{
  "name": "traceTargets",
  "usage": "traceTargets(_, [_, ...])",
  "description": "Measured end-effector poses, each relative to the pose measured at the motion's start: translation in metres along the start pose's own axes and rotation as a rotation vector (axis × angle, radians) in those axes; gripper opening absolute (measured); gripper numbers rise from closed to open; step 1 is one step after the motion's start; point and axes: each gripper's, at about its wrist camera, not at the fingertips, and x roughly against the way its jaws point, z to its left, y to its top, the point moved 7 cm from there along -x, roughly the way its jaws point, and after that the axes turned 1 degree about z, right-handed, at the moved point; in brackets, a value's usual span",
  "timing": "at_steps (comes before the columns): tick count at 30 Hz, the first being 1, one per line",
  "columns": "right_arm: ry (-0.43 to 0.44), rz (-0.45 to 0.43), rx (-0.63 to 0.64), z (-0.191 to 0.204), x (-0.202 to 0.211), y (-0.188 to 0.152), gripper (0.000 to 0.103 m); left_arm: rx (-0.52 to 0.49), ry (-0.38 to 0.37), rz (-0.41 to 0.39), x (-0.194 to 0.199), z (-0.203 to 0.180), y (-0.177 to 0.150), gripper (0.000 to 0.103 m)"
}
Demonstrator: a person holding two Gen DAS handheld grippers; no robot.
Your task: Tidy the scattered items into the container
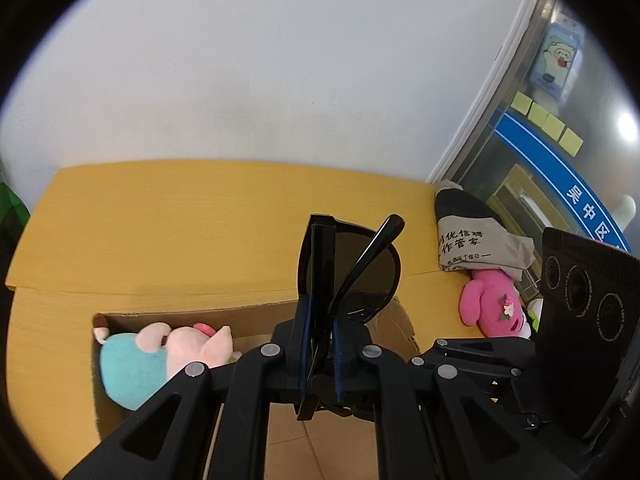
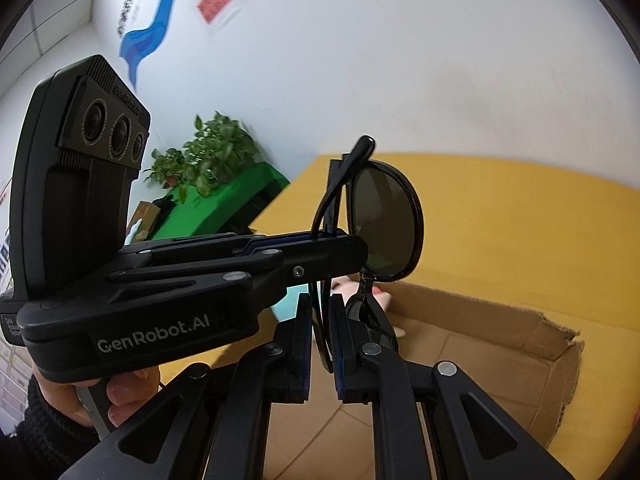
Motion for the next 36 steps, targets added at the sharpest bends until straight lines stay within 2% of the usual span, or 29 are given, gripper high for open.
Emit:
traceTargets(4, [-0.006,0.025,-0.014,-0.021,-0.024,-0.009,0.015,0.022,-0.021,0.045,-0.035,0.011,-0.007,0.008])
traceTargets(6, [0.022,0.038,-0.031,-0.03,-0.036,-0.014,0.026,0.031,-0.048,0.066,-0.05,0.013,-0.012,0.008])
traceTargets(7, [0.016,0.033,-0.032,-0.034,-0.04,-0.015,0.041,0.028,-0.045,0.072,-0.055,0.013,-0.014,0.008])
traceTargets(8, [0.012,0.029,-0.032,-0.036,-0.043,-0.016,0.051,0.024,-0.042,0.078,-0.06,0.013,-0.015,0.008])
traceTargets(9, [0.01,0.027,-0.033,-0.039,-0.047,-0.016,0.052,0.024,-0.042,0.083,-0.064,0.014,-0.017,0.008])
traceTargets(10, [0.002,0.028,-0.029,-0.041,-0.05,-0.017,0.052,0.026,-0.043,0.087,-0.068,0.015,-0.018,0.008])
traceTargets(11, [-0.014,0.032,-0.02,-0.043,-0.054,-0.019,0.044,0.028,-0.043,0.092,-0.072,0.016,-0.019,0.008])
traceTargets(12, [-0.026,0.04,-0.017,-0.044,-0.058,-0.02,0.03,0.028,-0.04,0.096,-0.074,0.017,-0.021,0.008])
traceTargets(13, [-0.045,0.051,-0.02,-0.043,-0.063,-0.019,0.011,0.026,-0.035,0.099,-0.076,0.019,-0.023,0.008])
traceTargets(17, [-0.042,0.063,-0.044,-0.043,-0.071,-0.023,0.011,0.026,-0.046,0.113,-0.082,0.025,-0.026,0.008])
traceTargets(19, [-0.032,0.067,-0.059,-0.051,-0.064,-0.039,0.011,0.024,-0.047,0.123,-0.085,0.026,-0.026,0.008])
traceTargets(23, [-0.009,0.087,-0.109,-0.063,-0.07,-0.041,0.011,0.014,-0.054,0.163,-0.099,0.026,-0.027,0.008])
traceTargets(32, [0.092,0.214,-0.299,-0.117,-0.105,-0.074,0.011,0.055,-0.029,0.314,-0.16,0.039,-0.058,0.008])
traceTargets(36, [0.111,0.265,-0.364,-0.135,-0.123,-0.09,0.011,0.064,-0.024,0.372,-0.185,0.045,-0.072,0.008])
